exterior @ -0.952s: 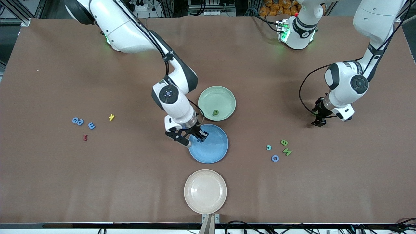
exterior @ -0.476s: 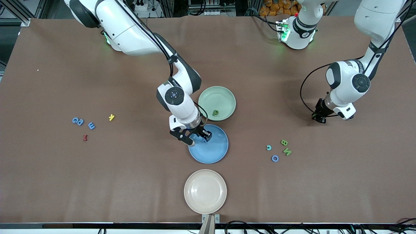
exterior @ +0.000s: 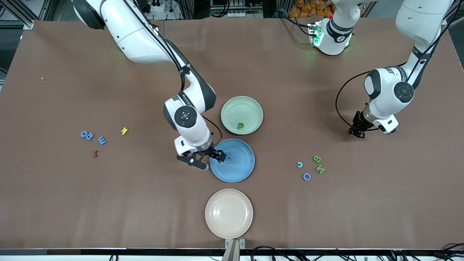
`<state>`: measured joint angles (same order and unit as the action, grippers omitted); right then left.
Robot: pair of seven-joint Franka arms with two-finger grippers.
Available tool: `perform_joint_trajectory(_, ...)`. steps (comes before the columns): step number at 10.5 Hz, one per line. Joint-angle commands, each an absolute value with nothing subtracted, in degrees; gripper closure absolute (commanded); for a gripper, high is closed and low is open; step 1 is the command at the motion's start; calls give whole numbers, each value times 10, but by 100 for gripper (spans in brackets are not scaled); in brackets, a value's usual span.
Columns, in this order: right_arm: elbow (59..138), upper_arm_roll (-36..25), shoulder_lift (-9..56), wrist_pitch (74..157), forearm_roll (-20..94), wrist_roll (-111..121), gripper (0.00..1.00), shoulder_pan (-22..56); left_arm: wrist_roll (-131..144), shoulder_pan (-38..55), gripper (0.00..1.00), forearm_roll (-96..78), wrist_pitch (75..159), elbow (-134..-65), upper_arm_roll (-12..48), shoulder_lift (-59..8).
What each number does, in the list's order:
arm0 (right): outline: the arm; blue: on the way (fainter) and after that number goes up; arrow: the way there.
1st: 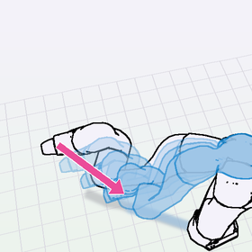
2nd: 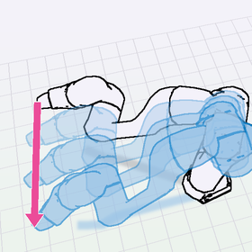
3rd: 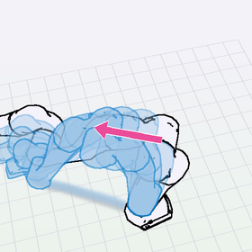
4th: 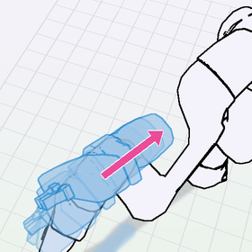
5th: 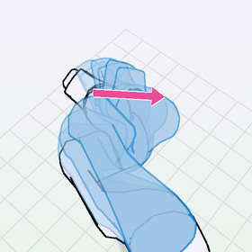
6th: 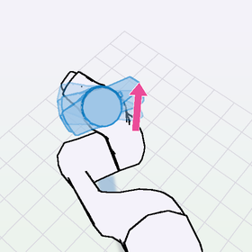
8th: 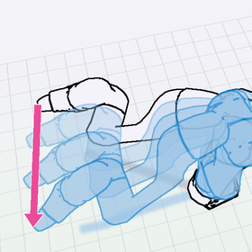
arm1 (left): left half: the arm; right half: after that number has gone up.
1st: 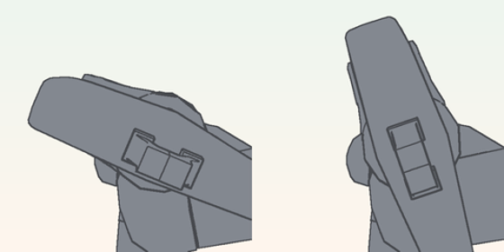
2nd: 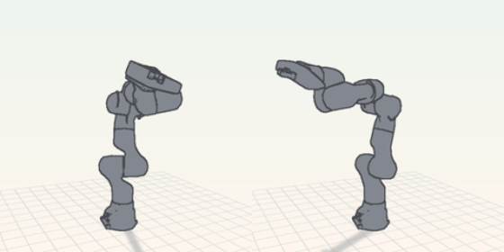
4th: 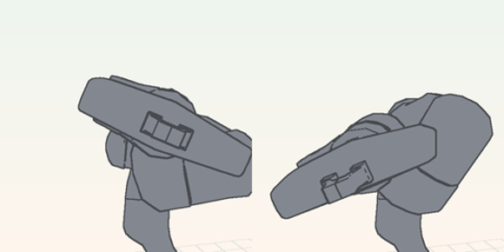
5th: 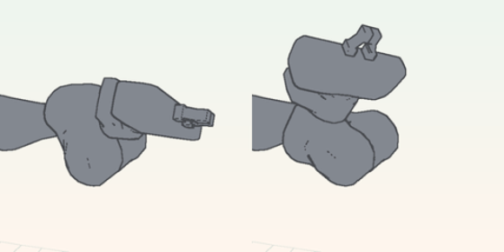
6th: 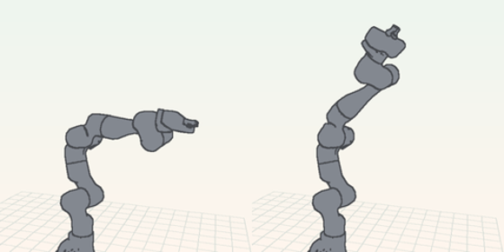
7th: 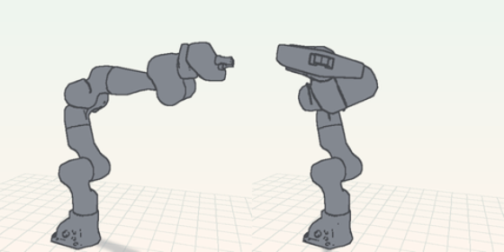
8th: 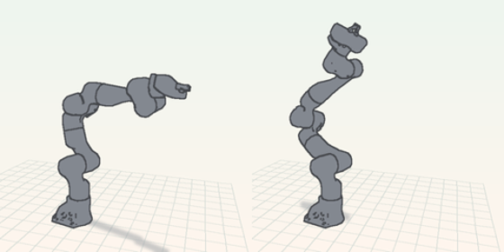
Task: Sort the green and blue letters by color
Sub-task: 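Drop the green letter on the green plate while the right gripper returns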
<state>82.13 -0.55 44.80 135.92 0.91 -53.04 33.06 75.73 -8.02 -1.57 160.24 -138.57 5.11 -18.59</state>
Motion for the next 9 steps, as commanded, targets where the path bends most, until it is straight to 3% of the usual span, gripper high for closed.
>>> perform_joint_trajectory(1,872,-14,360,1287,11,-336,0,273,757,-75,100,-15,1554,-1369,70,-130)
perform_joint_trajectory(5,1025,-11,226,1286,12,-92,0,159,759,-44,100,2,1440,-1256,169,-133)
perform_joint_trajectory(9,1093,-12,144,1225,56,165,0,56,745,41,100,8,1426,-1213,196,-150)
